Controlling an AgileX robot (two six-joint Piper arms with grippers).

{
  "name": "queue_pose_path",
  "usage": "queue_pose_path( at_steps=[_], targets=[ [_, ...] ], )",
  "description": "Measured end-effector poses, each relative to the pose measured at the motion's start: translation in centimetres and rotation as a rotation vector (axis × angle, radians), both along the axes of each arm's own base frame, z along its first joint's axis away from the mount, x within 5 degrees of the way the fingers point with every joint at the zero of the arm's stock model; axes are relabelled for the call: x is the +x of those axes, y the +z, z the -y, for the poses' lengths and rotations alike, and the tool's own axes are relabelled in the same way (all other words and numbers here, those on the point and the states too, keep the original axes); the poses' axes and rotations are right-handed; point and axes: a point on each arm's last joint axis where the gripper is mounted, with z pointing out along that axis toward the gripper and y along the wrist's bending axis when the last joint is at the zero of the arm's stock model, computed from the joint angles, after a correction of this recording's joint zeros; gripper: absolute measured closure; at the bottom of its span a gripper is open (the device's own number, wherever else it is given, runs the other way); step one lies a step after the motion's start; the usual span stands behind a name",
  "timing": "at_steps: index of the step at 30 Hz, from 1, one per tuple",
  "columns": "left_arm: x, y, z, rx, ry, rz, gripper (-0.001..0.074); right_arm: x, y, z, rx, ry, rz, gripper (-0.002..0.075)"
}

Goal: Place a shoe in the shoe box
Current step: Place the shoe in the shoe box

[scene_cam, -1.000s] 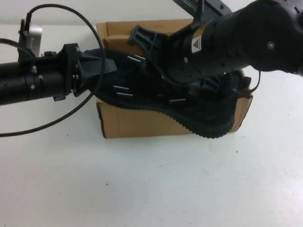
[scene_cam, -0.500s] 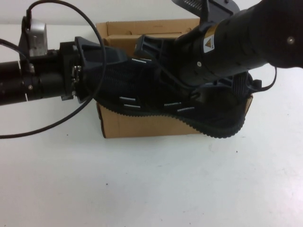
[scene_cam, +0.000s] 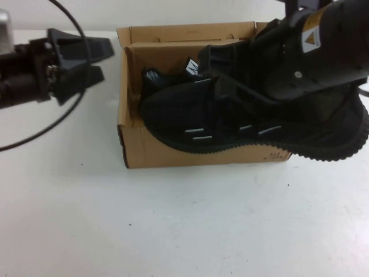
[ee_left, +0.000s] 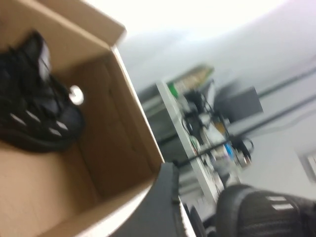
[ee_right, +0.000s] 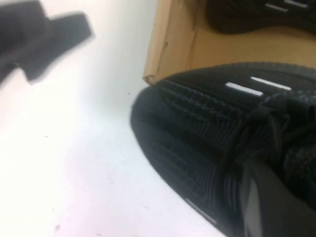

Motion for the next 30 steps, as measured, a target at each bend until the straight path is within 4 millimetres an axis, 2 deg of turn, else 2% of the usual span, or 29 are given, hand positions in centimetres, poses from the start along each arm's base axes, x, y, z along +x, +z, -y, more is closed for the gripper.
queue_pose_path(
  at_steps=[3,4,5,7,8,9,12,16,20,24,27,30],
  targets=[
    [0.1,0.2,-1.0,0.003,0.032,0.002,0.0075,-0.2,0.3,0.5,-0.033,-0.001,0.033,0.0725],
    [0.2,0.3,-1.2,0.023,0.029,0.011,0.0115,-0.1,0.4,0.7,-0.043,-0.004,0.043,0.0725],
    [0.1,0.5,-1.2,0.067,0.011,0.033,0.0200,0.0,0.4,0.8,-0.049,-0.007,0.052,0.0725],
    [-0.2,1.1,-1.2,0.177,-0.039,0.092,0.0440,0.3,0.5,1.1,-0.053,-0.016,0.064,0.0725],
    [-0.3,1.5,-1.2,0.233,-0.063,0.121,0.0536,0.5,0.5,1.3,-0.055,-0.020,0.071,0.0725],
    [-0.4,2.1,-1.2,0.272,-0.083,0.148,0.0598,0.6,0.6,1.4,-0.054,-0.018,0.084,0.0725],
    [-0.5,4.2,-1.4,0.344,-0.097,0.232,0.0693,1.4,0.5,1.5,-0.043,-0.019,0.112,0.0725],
    [-2.5,7.1,-1.4,0.429,-0.101,0.349,0.0728,3.3,-0.1,1.8,0.000,-0.032,0.101,0.0725],
    [-6.2,9.8,-1.6,0.602,-0.068,0.440,0.0735,5.9,-1.0,2.8,0.079,0.006,0.076,0.0725],
    [-10.5,12.3,-2.2,0.735,0.082,0.518,0.0736,8.6,-2.1,4.0,0.187,0.052,0.059,0.0725],
    [-13.6,13.1,-2.4,0.752,0.205,0.556,0.0736,10.5,-3.2,4.5,0.221,0.093,0.084,0.0725],
    [-16.5,12.8,-2.5,0.744,0.305,0.575,0.0736,11.9,-4.6,4.3,0.218,0.119,0.104,0.0725]
  ],
)
